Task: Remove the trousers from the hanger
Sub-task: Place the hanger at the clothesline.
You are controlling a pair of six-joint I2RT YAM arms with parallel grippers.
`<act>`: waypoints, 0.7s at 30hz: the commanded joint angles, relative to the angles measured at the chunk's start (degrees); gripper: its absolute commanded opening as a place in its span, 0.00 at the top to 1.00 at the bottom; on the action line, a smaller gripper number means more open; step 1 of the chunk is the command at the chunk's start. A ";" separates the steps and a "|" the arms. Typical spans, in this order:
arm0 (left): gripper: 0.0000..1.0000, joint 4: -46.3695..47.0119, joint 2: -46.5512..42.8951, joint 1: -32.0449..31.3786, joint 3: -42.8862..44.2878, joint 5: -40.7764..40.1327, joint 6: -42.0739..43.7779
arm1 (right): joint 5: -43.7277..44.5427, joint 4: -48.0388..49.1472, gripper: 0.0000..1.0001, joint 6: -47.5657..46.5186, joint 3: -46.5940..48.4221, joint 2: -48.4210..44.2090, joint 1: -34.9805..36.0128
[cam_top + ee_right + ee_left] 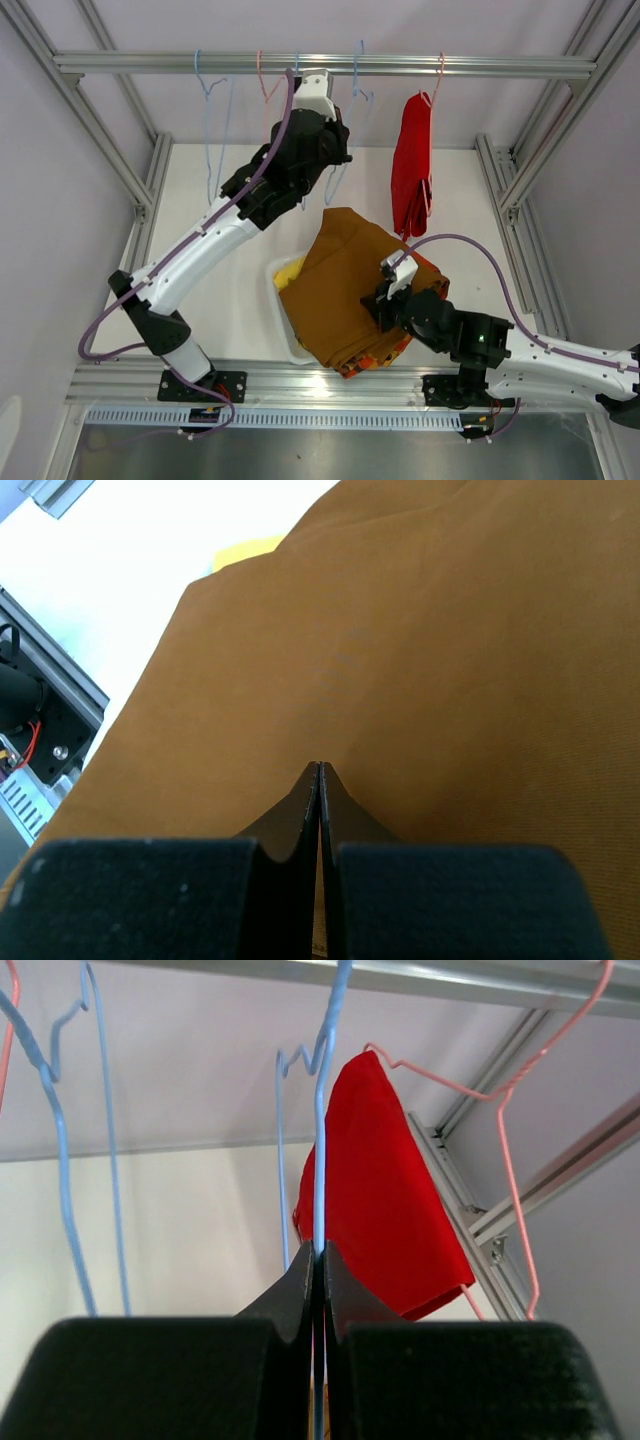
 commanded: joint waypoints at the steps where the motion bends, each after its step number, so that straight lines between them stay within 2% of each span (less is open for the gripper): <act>1: 0.99 1.66 -0.22 0.55 -0.03 -3.66 -1.59 | -0.71 0.85 1.00 0.27 -0.28 -0.21 -0.18; 12: 0.99 2.89 -0.48 0.46 -4.34 -1.91 -2.38 | -1.50 1.38 1.00 -0.17 -0.19 1.47 -0.79; 16: 0.99 0.97 3.11 0.46 1.60 -2.00 -1.77 | -1.41 1.64 1.00 -0.43 0.07 1.20 -0.97; 21: 0.99 -0.36 4.88 0.37 3.83 -1.56 -1.59 | -1.94 1.82 1.00 -0.52 -0.02 1.20 -1.76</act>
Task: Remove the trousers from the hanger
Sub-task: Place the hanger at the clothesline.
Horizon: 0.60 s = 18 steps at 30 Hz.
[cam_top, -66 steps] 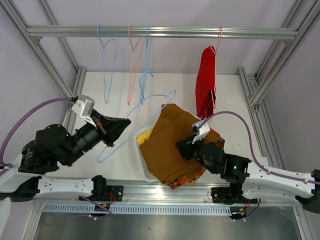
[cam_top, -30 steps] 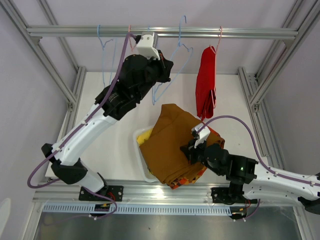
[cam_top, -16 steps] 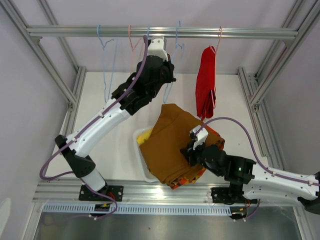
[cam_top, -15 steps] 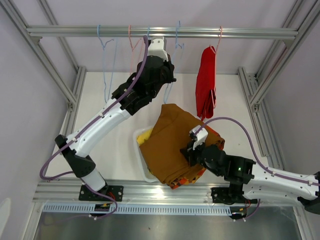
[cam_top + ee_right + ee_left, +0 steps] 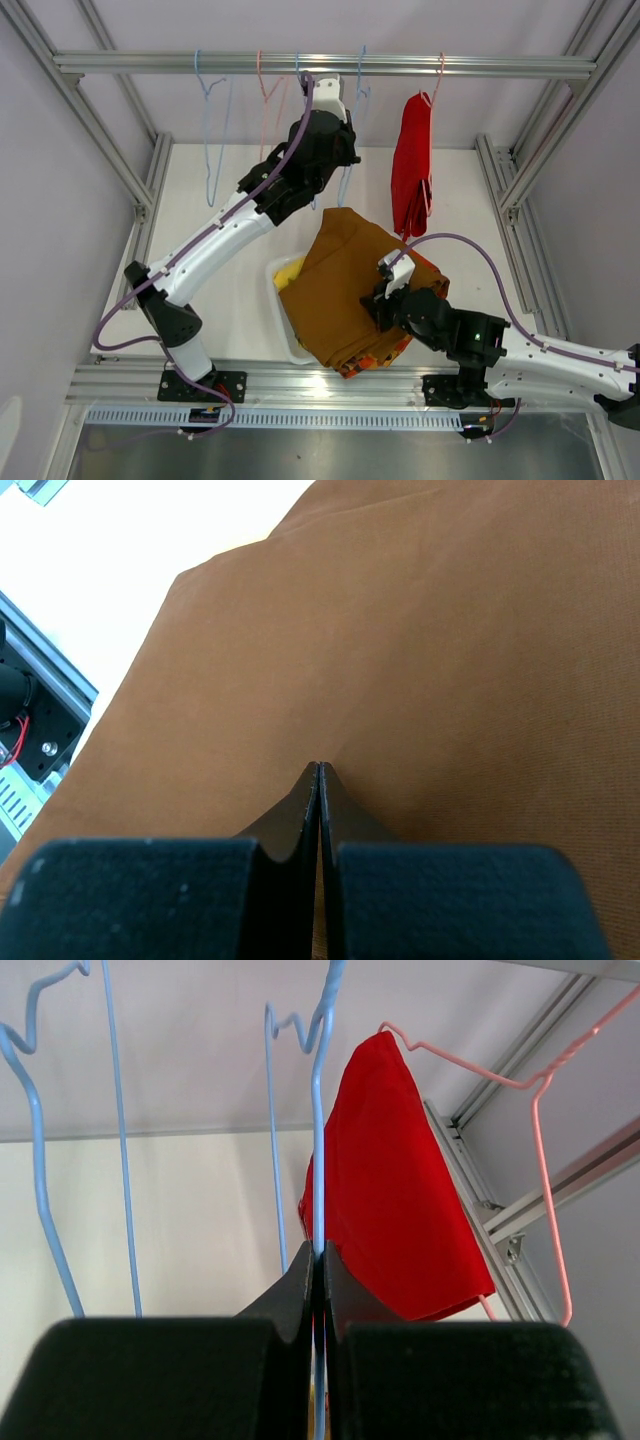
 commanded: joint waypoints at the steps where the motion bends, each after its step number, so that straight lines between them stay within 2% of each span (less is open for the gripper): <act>1: 0.99 -0.12 0.77 0.37 2.96 0.52 -0.02 | -0.76 1.80 1.00 -0.45 0.35 -0.15 -0.62; 6: 0.99 -1.43 1.74 0.19 5.94 0.78 0.24 | -1.37 1.80 1.00 -0.46 0.27 -0.06 -1.15; 11: 0.97 -2.14 1.83 -0.16 4.55 0.35 0.51 | -1.38 1.80 1.00 -0.37 0.09 0.02 -1.24; 13: 0.90 -1.79 1.13 -0.42 2.36 0.26 0.42 | -1.38 1.71 0.95 -0.37 0.09 0.20 -1.33; 18: 0.87 0.05 -1.42 -1.21 -3.10 -0.53 0.25 | -2.25 1.45 0.85 -0.19 0.44 0.20 -1.33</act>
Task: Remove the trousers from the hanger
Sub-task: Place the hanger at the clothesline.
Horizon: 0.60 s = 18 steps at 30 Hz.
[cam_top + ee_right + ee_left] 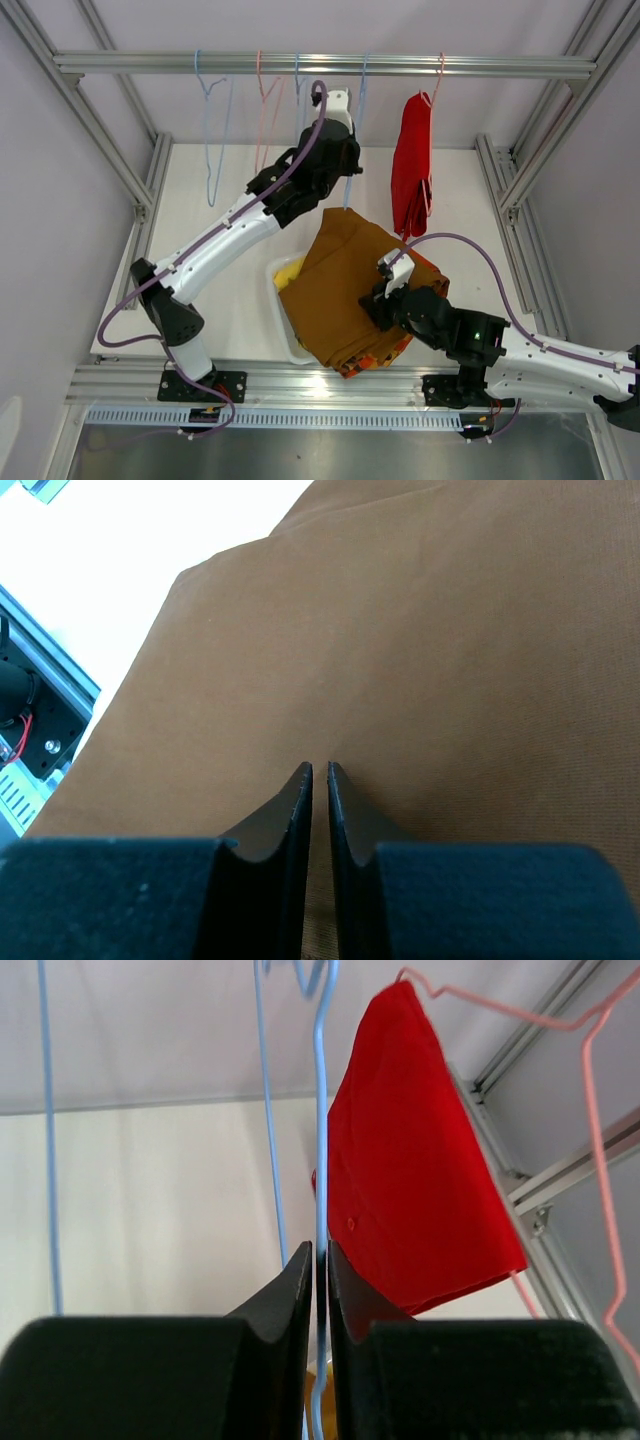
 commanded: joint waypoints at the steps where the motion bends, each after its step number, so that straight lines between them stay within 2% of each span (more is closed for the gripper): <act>1: 0.87 2.09 -3.70 -0.86 -3.75 -0.58 0.16 | -0.88 1.25 0.85 -0.17 0.46 0.11 -0.21; 5: 0.87 1.48 -5.28 -1.56 -6.66 -1.54 -0.19 | -1.40 0.99 0.82 0.10 0.55 -0.15 -0.30; 8: 0.82 0.68 -6.77 -2.44 -8.07 -2.33 -0.19 | -2.37 0.81 0.68 0.44 1.08 -0.33 -0.21; 9: 0.76 0.77 -8.35 -2.88 -9.73 -2.77 0.24 | -2.72 0.72 0.57 0.45 1.51 -0.33 -0.30; 10: 0.73 1.38 -9.23 -3.84 -10.44 -3.73 1.55 | -4.03 0.37 0.50 0.36 2.56 -0.33 -0.30; 12: 0.61 1.30 -11.69 -4.73 -12.03 -4.88 2.61 | -5.35 -0.24 0.45 0.27 4.23 -0.15 -0.12; 14: 0.55 -0.19 -13.01 -5.78 -12.03 -5.58 3.58 | -6.85 -0.77 0.43 -0.08 6.87 -0.06 -0.21; 15: 0.49 -0.80 -14.06 -6.05 -11.60 -5.50 3.85 | -7.12 -1.03 0.38 -0.86 7.84 0.02 -0.12; 16: 0.45 -2.12 -14.51 -6.31 -11.16 -4.54 3.85 | -6.68 -2.52 0.34 -1.31 10.46 0.55 -0.04; 17: 0.37 -2.74 -15.12 -6.49 -10.72 -3.66 4.02 | -5.90 -3.66 0.32 -1.83 12.14 0.90 -0.04; 18: 0.33 -3.18 -15.65 -6.58 -10.63 -2.43 4.46 | -4.67 -6.46 0.30 -2.19 13.81 1.60 0.05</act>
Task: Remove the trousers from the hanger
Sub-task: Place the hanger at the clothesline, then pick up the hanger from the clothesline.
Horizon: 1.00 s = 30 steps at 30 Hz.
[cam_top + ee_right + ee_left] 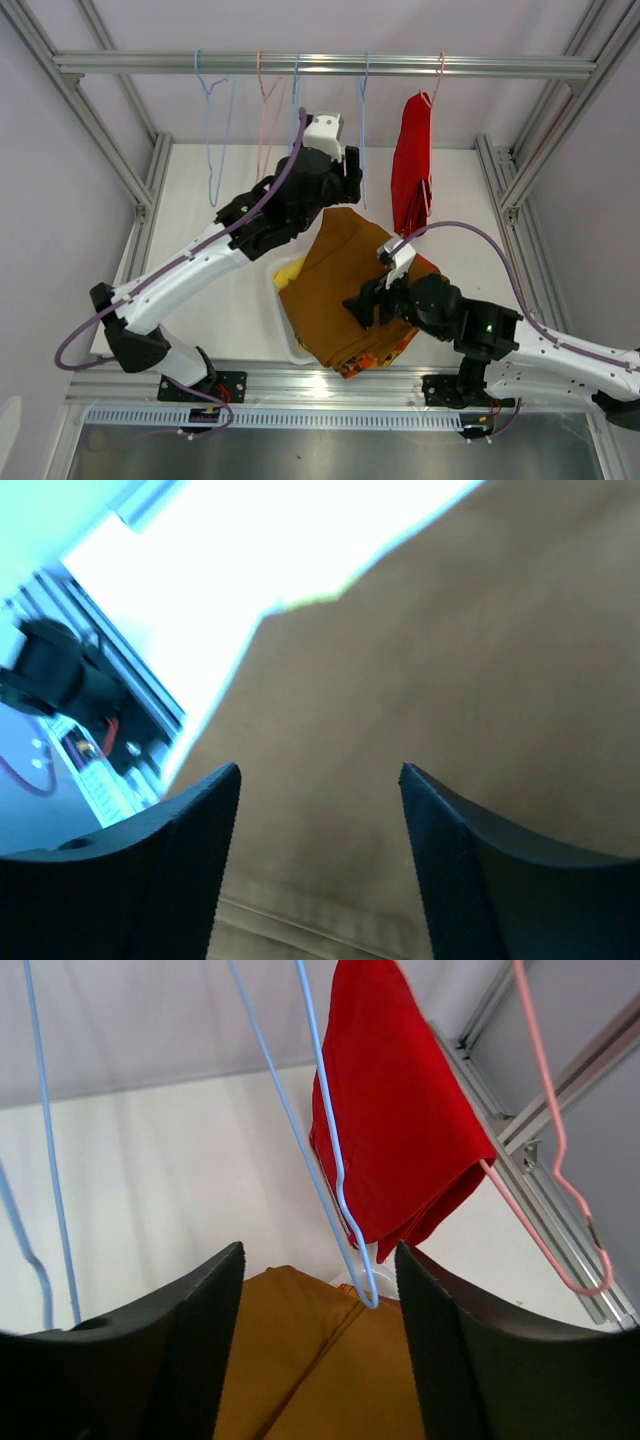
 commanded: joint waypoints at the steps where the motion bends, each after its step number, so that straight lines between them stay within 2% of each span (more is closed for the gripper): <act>1: 0.30 -1.76 -4.83 -0.35 1.94 2.12 1.69 | 1.96 -4.53 0.29 -3.19 8.02 1.95 0.27; 2: 0.25 -2.55 -5.37 -0.35 2.03 3.78 1.69 | 5.54 -6.11 0.26 -3.81 11.69 2.48 0.27; 8: 0.16 -4.84 -7.30 -0.52 5.02 4.94 1.51 | 21.89 -17.36 0.12 -8.12 26.81 8.02 0.01; 15: 0.12 -4.84 -4.50 -0.52 10.37 9.59 2.66 | 33.93 -19.66 0.04 -14.36 34.84 7.06 -1.31; 22: 0.11 -1.86 2.27 -0.52 16.97 18.19 2.48 | 48.79 -16.51 0.02 -19.55 31.78 0.92 -5.35; 30: 0.09 -0.88 13.07 -0.17 28.83 25.33 0.72 | 53.56 -13.25 0.02 -21.04 25.36 -7.96 -6.41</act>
